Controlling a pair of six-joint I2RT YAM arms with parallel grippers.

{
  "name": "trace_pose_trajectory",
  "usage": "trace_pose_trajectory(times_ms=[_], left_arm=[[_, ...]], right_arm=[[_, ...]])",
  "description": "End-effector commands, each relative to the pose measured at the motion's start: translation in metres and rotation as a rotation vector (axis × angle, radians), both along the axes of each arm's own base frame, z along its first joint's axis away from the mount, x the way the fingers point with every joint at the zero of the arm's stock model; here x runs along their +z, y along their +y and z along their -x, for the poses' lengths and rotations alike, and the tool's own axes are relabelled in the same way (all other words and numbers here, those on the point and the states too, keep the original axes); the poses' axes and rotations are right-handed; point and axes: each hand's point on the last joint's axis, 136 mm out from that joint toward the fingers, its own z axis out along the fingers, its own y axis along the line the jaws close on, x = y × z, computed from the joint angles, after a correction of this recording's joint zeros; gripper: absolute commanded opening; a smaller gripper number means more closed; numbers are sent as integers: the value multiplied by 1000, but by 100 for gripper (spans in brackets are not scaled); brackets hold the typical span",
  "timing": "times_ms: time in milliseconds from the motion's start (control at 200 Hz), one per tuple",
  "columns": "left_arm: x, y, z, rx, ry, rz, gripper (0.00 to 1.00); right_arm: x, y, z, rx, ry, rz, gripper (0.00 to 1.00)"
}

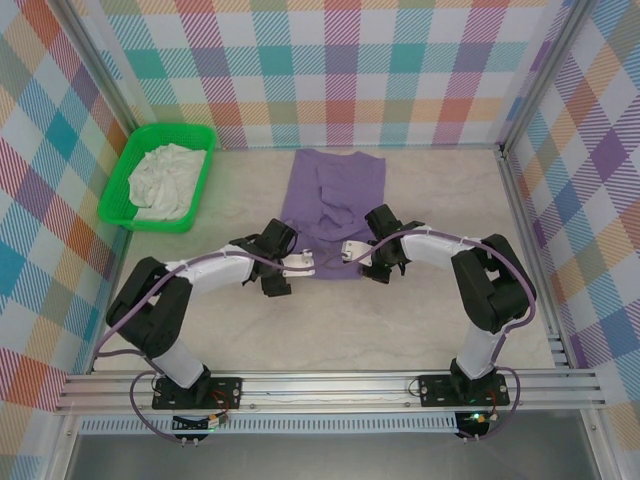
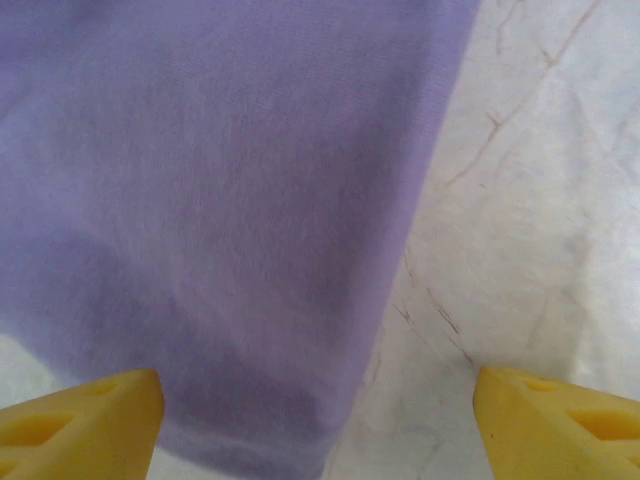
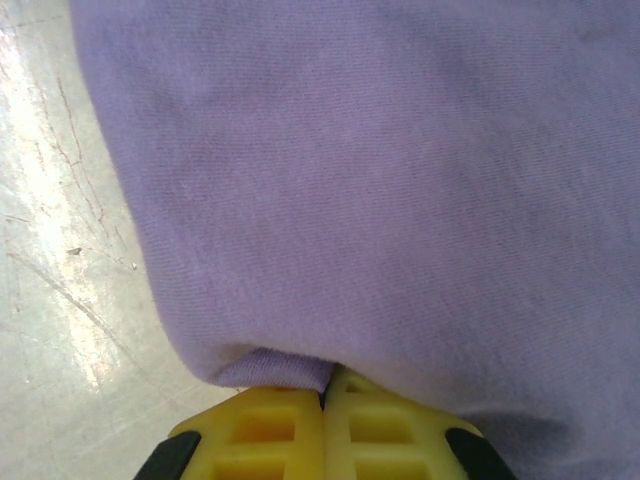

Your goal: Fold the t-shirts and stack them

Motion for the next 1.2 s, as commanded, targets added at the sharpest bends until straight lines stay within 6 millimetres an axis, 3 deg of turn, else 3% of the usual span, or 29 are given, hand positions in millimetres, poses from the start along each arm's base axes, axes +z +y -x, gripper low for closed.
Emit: trace_pose_trajectory(times_ms=[0, 115, 245, 285, 330, 480, 730, 875, 1195], left_arm=[[-10, 0, -8, -19, 14, -31, 78], [-25, 8, -13, 14, 49, -66, 69], [-29, 10, -20, 45, 54, -77, 49], [-28, 10, -20, 49, 56, -78, 34], [-26, 10, -22, 64, 56, -79, 0], [-8, 6, -24, 99, 21, -71, 0], [35, 7, -7, 163, -53, -48, 0], [58, 7, 7, 209, -84, -28, 0], [90, 1, 60, 203, -98, 45, 0]], right_arm=[[-33, -12, 33, 9, 139, 50, 0], [-33, -13, 35, 11, 144, 48, 0], [-32, -13, 36, 10, 147, 48, 0], [-33, -13, 37, 10, 151, 51, 0], [-32, -13, 37, 9, 150, 51, 0], [-23, -12, 36, -6, 137, 30, 0], [5, -8, 42, -87, 114, -46, 0], [21, -13, 60, -124, 91, -47, 0], [63, -26, 110, -165, 65, 31, 0]])
